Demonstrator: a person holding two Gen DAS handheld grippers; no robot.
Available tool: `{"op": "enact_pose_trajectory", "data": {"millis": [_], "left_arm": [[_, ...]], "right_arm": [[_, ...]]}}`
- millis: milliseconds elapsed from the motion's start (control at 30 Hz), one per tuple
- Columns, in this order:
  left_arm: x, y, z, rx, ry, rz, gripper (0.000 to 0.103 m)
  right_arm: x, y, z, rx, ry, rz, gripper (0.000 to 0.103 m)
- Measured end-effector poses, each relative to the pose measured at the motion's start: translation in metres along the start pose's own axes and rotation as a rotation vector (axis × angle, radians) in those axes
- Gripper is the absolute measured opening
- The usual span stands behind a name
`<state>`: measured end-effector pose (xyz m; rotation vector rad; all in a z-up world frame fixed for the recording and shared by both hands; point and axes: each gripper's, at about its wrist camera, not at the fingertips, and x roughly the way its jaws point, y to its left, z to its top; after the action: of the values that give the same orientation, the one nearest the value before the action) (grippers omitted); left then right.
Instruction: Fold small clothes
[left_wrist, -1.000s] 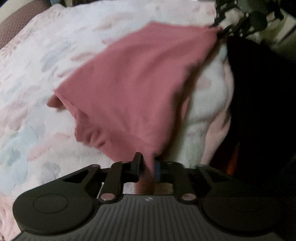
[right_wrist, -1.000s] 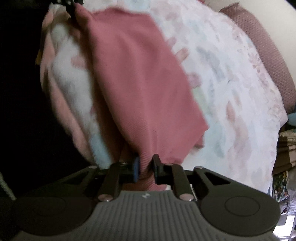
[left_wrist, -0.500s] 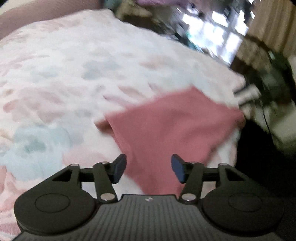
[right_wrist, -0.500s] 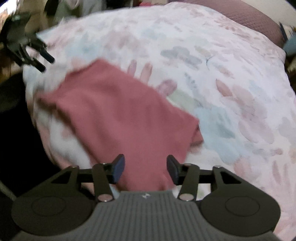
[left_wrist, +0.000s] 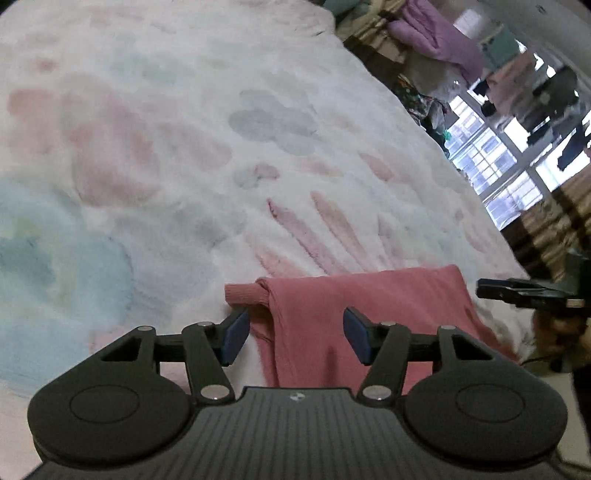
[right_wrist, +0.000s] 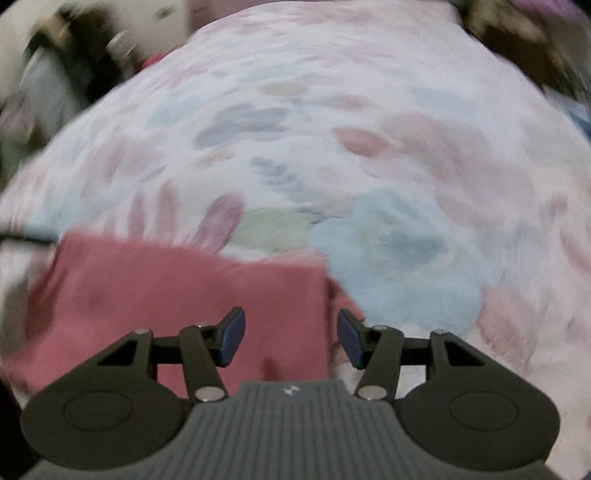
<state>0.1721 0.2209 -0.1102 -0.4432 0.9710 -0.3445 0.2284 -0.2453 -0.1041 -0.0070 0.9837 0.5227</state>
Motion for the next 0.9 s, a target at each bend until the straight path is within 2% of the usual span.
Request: {"op": "enact_pose_trajectory", "data": {"millis": [33,100,133,167,200,233,333,433,467,567,633,700,733,800,900], "left_arm": [[0.006,0.003,0.001,-0.020,0.019,-0.013,0.049],[0.017,0.008,0.002,-0.052,0.056,-0.041,0.024],[0.022,0.009,0.002,-0.059,0.072,-0.056,0.019],[0.025,0.008,0.002,-0.049,0.079,-0.061,0.010],[0.026,0.006,0.002,-0.032,0.076,-0.058,0.004],[0.025,0.004,0.003,-0.017,0.067,-0.057,0.004],[0.018,0.006,0.003,-0.020,0.013,-0.055,0.004],[0.017,0.015,-0.001,-0.061,-0.018,-0.009,0.004],[0.020,0.018,-0.002,-0.071,-0.012,0.000,0.005],[0.024,0.018,-0.008,-0.043,0.001,0.031,0.015],[0.016,0.019,-0.009,-0.051,-0.012,0.043,0.019],[0.002,0.018,-0.010,-0.065,-0.029,0.076,0.026],[-0.007,0.016,-0.012,-0.052,-0.039,0.082,0.026],[-0.026,0.006,-0.018,0.013,-0.047,0.038,0.028],[-0.053,-0.016,-0.039,0.085,-0.063,-0.023,0.033]], "right_arm": [[0.007,-0.013,0.004,0.064,0.003,0.037,0.052],[0.020,-0.027,0.007,0.129,0.020,0.091,0.050],[0.024,-0.030,0.008,0.144,0.028,0.109,0.038],[0.029,-0.031,0.009,0.154,0.039,0.125,0.018],[0.034,-0.032,0.010,0.161,0.054,0.135,0.006],[0.036,-0.032,0.011,0.157,0.058,0.132,0.000],[0.030,-0.034,0.013,0.147,0.024,0.148,0.000],[0.024,-0.044,0.015,0.190,-0.026,0.164,0.000],[0.026,-0.046,0.014,0.193,-0.018,0.153,0.000],[0.039,-0.045,0.008,0.160,0.037,0.089,0.000],[0.037,-0.043,0.004,0.144,0.040,0.062,0.009],[0.025,-0.041,0.002,0.151,0.012,0.045,0.018],[0.015,-0.038,0.001,0.145,-0.006,0.032,0.024],[-0.007,-0.026,-0.003,0.099,-0.045,0.011,0.025],[-0.042,0.010,-0.017,-0.050,-0.083,0.005,0.032]]}}
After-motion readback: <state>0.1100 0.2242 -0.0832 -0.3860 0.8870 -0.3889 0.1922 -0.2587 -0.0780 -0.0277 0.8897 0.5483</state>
